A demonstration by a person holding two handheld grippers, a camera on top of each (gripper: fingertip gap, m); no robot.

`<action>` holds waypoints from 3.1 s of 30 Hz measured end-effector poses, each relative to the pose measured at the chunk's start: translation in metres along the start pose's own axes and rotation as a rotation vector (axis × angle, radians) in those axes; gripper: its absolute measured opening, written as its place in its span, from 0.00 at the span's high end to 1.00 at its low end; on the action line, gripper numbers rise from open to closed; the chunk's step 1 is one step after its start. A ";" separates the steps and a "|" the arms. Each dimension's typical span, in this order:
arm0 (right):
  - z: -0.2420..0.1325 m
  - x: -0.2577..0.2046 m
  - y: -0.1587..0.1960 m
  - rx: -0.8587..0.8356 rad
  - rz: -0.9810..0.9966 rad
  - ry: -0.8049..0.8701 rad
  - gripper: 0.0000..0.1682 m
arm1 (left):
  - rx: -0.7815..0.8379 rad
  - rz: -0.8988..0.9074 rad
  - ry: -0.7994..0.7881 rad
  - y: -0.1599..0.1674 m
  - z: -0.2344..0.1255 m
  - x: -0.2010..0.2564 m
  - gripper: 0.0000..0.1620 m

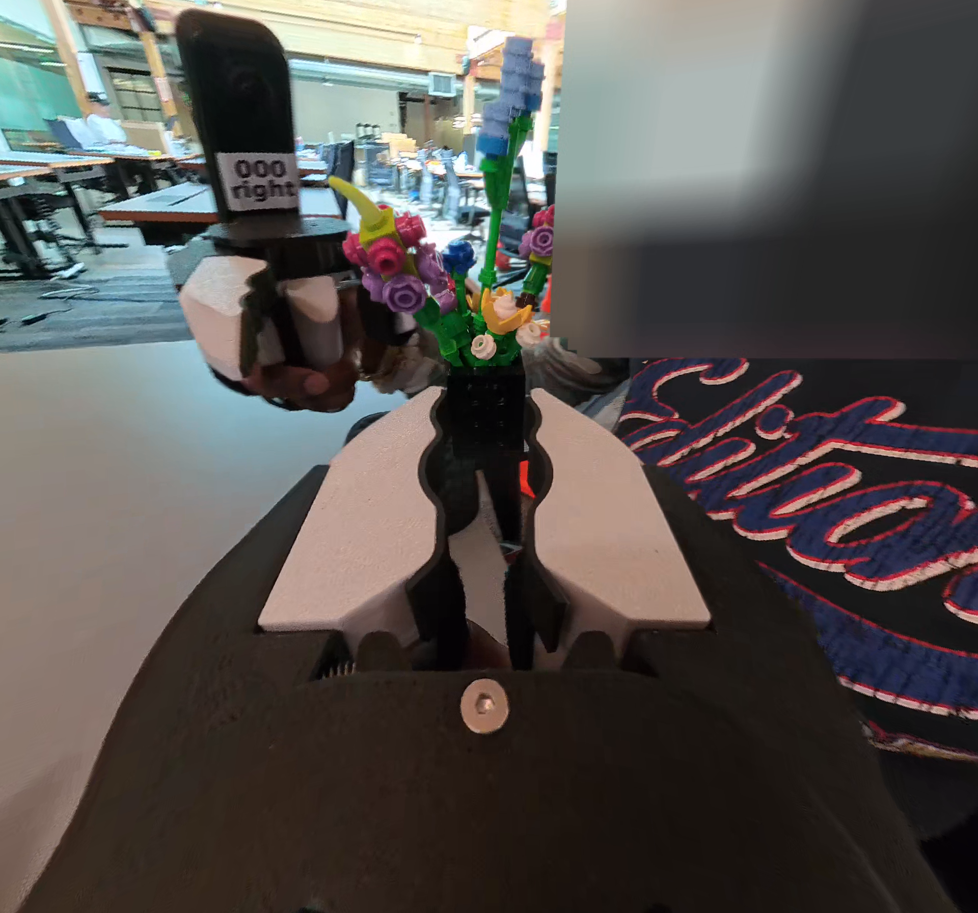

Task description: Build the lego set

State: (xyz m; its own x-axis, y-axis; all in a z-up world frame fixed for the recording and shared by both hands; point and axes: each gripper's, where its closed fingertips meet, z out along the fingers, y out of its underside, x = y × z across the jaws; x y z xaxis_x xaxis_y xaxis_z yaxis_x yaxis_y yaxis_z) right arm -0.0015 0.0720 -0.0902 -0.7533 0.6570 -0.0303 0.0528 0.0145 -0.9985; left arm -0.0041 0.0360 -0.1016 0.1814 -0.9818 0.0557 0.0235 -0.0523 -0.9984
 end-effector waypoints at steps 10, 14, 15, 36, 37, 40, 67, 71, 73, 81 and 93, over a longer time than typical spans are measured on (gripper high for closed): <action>0.003 0.017 0.031 -0.062 0.024 0.363 0.39 | -0.044 0.014 -0.476 0.014 -0.021 -0.043 0.84; 0.001 0.028 0.034 -0.050 0.059 0.543 0.42 | -0.022 0.049 -0.710 0.012 -0.036 -0.059 0.84; 0.000 0.031 0.034 -0.049 0.058 0.593 0.43 | -0.027 0.065 -0.754 0.013 -0.038 -0.061 0.84; 0.017 0.007 0.008 0.127 0.086 0.323 0.85 | 0.053 0.004 -0.358 0.006 -0.005 -0.028 0.84; 0.014 0.010 0.009 0.123 0.087 0.343 0.85 | 0.051 -0.006 -0.368 0.007 -0.006 -0.032 0.84; 0.001 0.021 0.014 0.109 0.072 0.423 0.85 | 0.038 -0.017 -0.445 0.010 -0.012 -0.051 0.77; -0.103 0.103 0.030 0.497 0.160 0.622 0.85 | 0.131 -0.282 -0.449 0.042 0.034 -0.170 0.77; -0.101 0.094 0.028 0.496 0.136 0.603 0.85 | 0.135 -0.215 -0.422 0.036 0.035 -0.165 0.84; -0.097 0.090 0.032 0.425 0.115 0.607 0.85 | 0.094 -0.206 -0.399 0.040 0.034 -0.161 0.84; -0.085 0.075 0.064 -0.153 0.191 0.497 0.74 | -0.186 -0.061 -0.379 0.056 0.023 -0.149 0.84; -0.088 0.082 0.088 -0.508 0.294 0.474 0.84 | -0.373 -0.001 -0.369 0.076 0.023 -0.157 0.84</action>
State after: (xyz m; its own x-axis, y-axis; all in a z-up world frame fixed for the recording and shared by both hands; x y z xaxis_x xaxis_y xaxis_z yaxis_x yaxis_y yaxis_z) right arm -0.0014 0.1935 -0.1765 -0.3053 0.9397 -0.1545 0.5904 0.0595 -0.8049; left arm -0.0085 0.1902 -0.1861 0.5173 -0.8557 -0.0091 -0.3156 -0.1809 -0.9315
